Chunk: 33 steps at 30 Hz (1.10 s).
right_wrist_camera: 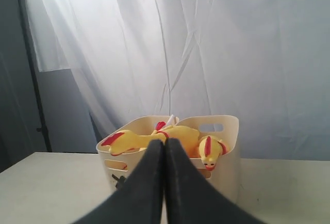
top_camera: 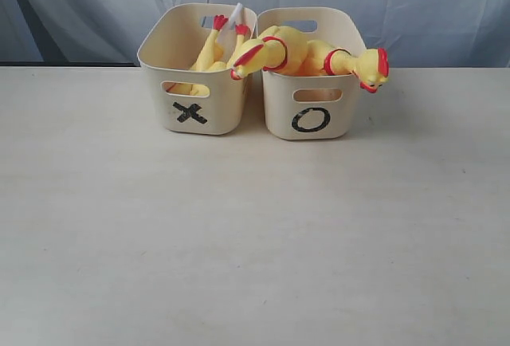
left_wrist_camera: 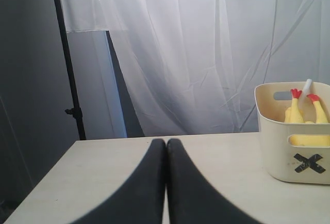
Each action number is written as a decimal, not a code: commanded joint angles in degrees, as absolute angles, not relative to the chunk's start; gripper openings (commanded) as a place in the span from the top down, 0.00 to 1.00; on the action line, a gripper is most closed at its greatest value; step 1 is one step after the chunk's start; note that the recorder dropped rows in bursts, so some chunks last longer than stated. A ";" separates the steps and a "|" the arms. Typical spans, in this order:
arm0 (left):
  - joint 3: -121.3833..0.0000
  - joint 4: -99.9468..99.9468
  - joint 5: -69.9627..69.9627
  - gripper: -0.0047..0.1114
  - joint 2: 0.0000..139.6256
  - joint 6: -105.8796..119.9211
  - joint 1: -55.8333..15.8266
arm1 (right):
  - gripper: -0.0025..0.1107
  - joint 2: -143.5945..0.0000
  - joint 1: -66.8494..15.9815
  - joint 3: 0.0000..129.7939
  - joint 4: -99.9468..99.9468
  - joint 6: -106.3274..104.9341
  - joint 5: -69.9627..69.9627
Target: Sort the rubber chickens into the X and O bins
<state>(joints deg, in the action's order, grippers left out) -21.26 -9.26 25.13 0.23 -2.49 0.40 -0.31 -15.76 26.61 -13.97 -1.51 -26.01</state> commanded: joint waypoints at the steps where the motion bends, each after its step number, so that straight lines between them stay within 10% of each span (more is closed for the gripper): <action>1: -21.04 -9.30 24.75 0.96 0.00 -2.52 0.49 | 0.98 0.00 -9.88 26.48 -14.72 -1.52 -26.16; 22: -21.04 -9.30 24.25 0.96 0.00 -2.52 0.48 | 0.98 0.00 -4.45 24.41 -15.06 -1.52 -21.57; 33: -9.03 -9.30 -3.95 0.96 0.00 -2.52 0.48 | 0.98 0.00 -4.45 11.80 -8.44 -1.52 0.00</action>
